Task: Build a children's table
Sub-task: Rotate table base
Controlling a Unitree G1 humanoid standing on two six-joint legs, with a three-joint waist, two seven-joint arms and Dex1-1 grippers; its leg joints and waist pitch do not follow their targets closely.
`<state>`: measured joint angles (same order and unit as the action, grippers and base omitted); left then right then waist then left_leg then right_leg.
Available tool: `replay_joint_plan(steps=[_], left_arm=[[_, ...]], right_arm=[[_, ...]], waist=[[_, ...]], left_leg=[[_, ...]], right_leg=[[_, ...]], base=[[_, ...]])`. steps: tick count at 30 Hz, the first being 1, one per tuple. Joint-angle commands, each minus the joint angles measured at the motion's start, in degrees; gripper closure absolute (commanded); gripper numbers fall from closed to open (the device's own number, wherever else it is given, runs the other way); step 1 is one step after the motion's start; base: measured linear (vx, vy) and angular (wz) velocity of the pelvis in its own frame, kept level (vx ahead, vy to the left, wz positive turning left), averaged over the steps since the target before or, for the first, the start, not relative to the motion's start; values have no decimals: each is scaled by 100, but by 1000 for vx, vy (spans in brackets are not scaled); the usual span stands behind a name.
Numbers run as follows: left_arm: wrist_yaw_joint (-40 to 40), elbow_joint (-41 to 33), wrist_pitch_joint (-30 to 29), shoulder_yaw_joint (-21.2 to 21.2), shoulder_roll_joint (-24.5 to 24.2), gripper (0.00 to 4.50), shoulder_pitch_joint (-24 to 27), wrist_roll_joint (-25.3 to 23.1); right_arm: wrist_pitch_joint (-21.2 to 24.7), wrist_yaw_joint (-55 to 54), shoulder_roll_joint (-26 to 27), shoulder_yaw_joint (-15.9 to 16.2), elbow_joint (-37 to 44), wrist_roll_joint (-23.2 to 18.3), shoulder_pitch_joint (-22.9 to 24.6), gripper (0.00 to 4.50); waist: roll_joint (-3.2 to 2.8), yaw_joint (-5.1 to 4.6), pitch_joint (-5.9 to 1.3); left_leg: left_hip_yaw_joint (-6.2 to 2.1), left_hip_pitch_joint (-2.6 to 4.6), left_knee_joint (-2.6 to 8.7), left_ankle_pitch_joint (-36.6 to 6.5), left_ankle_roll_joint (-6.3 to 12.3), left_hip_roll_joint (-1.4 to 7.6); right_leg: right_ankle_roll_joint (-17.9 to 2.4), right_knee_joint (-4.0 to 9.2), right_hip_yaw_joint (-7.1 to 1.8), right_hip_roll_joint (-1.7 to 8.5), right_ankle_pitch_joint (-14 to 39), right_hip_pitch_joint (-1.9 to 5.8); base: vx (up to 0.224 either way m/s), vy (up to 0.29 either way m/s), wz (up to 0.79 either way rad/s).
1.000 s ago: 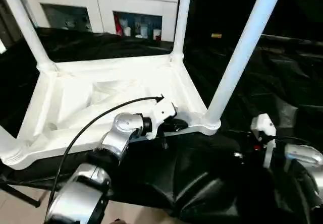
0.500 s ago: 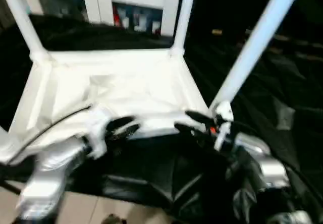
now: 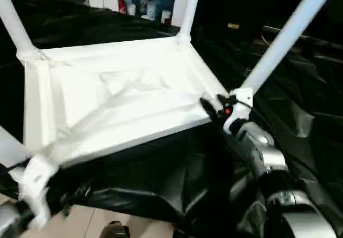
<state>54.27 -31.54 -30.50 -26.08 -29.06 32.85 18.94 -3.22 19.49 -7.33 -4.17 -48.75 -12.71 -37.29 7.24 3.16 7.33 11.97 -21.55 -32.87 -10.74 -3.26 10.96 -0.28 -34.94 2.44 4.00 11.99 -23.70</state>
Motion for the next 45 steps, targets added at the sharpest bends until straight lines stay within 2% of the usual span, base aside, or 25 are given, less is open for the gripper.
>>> replay_joint_plan(steps=[1, 3, 7, 9, 11, 15, 16, 17, 18, 19, 20, 21, 22, 23, 25, 27, 28, 30, 31, 33, 34, 35, 39, 40, 45], left_arm=[[244, -98, -137, -476, -146, 127, 468, 125], [447, -37, -176, -871, -257, 110, 724, 236], [740, 32, -244, -1656, -533, 85, 847, 662], [760, 50, -258, -1815, -570, 68, 756, 834], [683, 64, -260, -2124, -618, 53, 432, 1399], [538, -2, -221, -2213, -601, 19, -110, 2043], [445, -106, -335, -2081, -586, 13, -449, 2382], [445, -106, -335, -2081, -586, 6, -449, 2382], [326, -169, -438, -1839, -516, 2, -791, 2565], [190, -158, -418, -1565, -434, 2, -1106, 2482], [190, -158, -418, -1565, -434, 2, -1106, 2482], [72, -131, -413, -1355, -385, 2, -1351, 2435], [-25, -73, -421, -1081, -319, 2, -1631, 2418], [-143, 38, -402, -673, -188, 2, -2043, 2355], [-298, 190, -406, -211, -17, 2, -2552, 2296], [-326, 213, -422, -107, 30, 2, -2675, 2314], [-332, 235, -484, 68, 70, 2, -2855, 2409], [-352, 287, -599, 278, 132, 2, -3086, 2520], [-338, 306, -723, 459, 191, 2, -3241, 2617], [-356, 329, -837, 660, 233, 2, -3390, 2727], [-318, 314, -954, 769, 245, 2, -3455, 2840], [-236, 327, -1139, 1098, 301, 2, -3648, 2986], [-132, 354, -1345, 1499, 407, 2, -3894, 3148], [-118, 413, -1444, 1720, 572, 2, -4047, 3342], [-149, 591, -1529, 2176, 933, 2, -4310, 3420]], right_arm=[[-83, -349, -241, -368, -446, 11, 32, 106], [-144, -325, -247, -405, -529, 9, -41, 106], [-344, -236, -269, -377, -758, 66, -122, 106], [-382, -204, -284, -356, -784, 80, -115, 106], [-475, -102, -306, -343, -816, 72, -74, 106], [-477, -14, -317, -368, -631, 64, 120, 106], [-510, 4, -320, -333, -479, 95, 296, 106], [-510, 4, -320, -333, -479, 95, 296, 106], [-557, -40, -316, -290, -297, 140, 478, 106], [-585, -87, -291, -306, -144, 123, 597, 106], [-585, -87, -291, -306, -144, 123, 597, 106], [-603, -127, -270, -330, -51, 98, 663, 106], [-634, -190, -253, -346, 35, 100, 732, 106], [-677, -286, -245, -338, 147, 147, 815, 106], [-565, -386, -238, -321, 224, 191, 883, 106], [-535, -401, -244, -305, 226, 214, 890, 106], [-490, -437, -267, -240, 235, 299, 898, 106], [-407, -496, -286, -162, 235, 410, 894, 106], [-341, -532, -298, -106, 180, 487, 865, 106], [-257, -569, -302, -63, 160, 564, 850, 106], [-231, -553, -295, -40, 98, 582, 809, 106], [-231, -405, -235, 55, -37, 591, 691, 106], [-305, -130, -106, 212, -257, 619, 480, 106], [-334, 34, -3, 315, -408, 702, 317, 106], [-312, 270, 204, 483, -623, 811, 32, 106]], waist=[[-160, -43, -244], [-158, -20, -214], [-181, -29, -216], [-181, -29, -226], [-180, -20, -270], [-179, -8, -312], [-193, -5, -339], [-192, 11, -346], [-176, 2, -339], [-214, 15, -378], [-208, 29, -361], [-250, 22, -389], [-252, 24, -401], [-293, 27, -409], [-315, 42, -411], [-302, 47, -415], [-288, 31, -425], [-307, 1, -437], [-288, -16, -438], [-272, -8, -454], [-266, -15, -466], [-250, -10, -484], [-261, -15, -508], [-291, -28, -528], [-238, -68, -584]], left_leg=[[-74, 150, 419, -926, 135, 250], [-50, 202, 417, -1137, 114, 259], [-97, 191, 458, -1546, -32, 269], [-91, 204, 450, -1567, -78, 268], [-90, 204, 434, -1450, -118, 257], [-65, 204, 390, -1041, -45, 237], [-62, 193, 370, -835, 1, 231], [-57, 207, 371, -788, -9, 232], [-58, 193, 370, -795, -11, 231], [-47, 235, 358, -802, -63, 237], [-46, 245, 364, -857, -82, 244], [-69, 202, 363, -910, -136, 232], [-60, 230, 354, -923, -181, 237], [-63, 244, 349, -977, -215, 238], [-73, 237, 342, -1304, -363, 231], [-95, 229, 341, -1630, -447, 226], [-130, 183, 350, -1698, -479, 226], [-128, 207, 329, -1734, -502, 218], [-138, 181, 333, -1710, -514, 216], [-125, 185, 308, -1621, -462, 206], [-131, 149, 306, -1555, -452, 206], [-120, 169, 287, -1488, -427, 202], [-121, 149, 279, -1331, -378, 211], [-112, 147, 266, -1208, -381, 213], [-111, 109, 239, -900, -320, 205]], right_leg=[[-1041, 329, -298, 291, 279, 165], [-975, 369, -315, 261, 509, 112], [-840, 403, -341, 273, 1108, 105], [-842, 399, -345, 259, 1074, 99], [-896, 351, -343, 254, 829, 128], [-1017, 271, -341, 230, 154, 170], [-1082, 224, -338, 227, -171, 202], [-1073, 229, -332, 226, -232, 201], [-1097, 220, -331, 227, -251, 207], [-1095, 221, -325, 224, -262, 198], [-1097, 230, -325, 224, -204, 186], [-1105, 206, -332, 242, -102, 236], [-1064, 222, -325, 238, -73, 221], [-1079, 211, -326, 240, -29, 208], [-1039, 238, -331, 247, 421, 197], [-955, 285, -336, 266, 975, 197], [-902, 292, -333, 285, 1210, 235], [-865, 312, -334, 274, 1332, 196], [-854, 311, -328, 267, 1410, 212], [-880, 312, -336, 270, 1359, 197], [-880, 302, -337, 278, 1374, 225], [-890, 296, -338, 276, 1370, 212], [-984, 277, -326, 278, 1176, 228], [-1054, 236, -322, 270, 935, 237], [-1189, 189, -305, 271, 394, 313]], base=[[0, 0, 0], [0, 0, 0], [0, 0, 0], [0, 0, 0], [0, 0, 0], [0, 0, 0], [0, 0, 0], [0, 0, 0], [0, 0, 0], [0, 0, 0], [0, 0, 0], [0, 0, 0], [0, 0, 0], [0, 0, 0], [0, 0, 0], [-53, 2, 0], [-53, 0, -3], [0, 0, 0], [0, 0, 0], [0, 0, 0], [0, 0, 0], [0, 0, 0], [0, 0, 0], [0, 0, 0], [0, 0, 0]])
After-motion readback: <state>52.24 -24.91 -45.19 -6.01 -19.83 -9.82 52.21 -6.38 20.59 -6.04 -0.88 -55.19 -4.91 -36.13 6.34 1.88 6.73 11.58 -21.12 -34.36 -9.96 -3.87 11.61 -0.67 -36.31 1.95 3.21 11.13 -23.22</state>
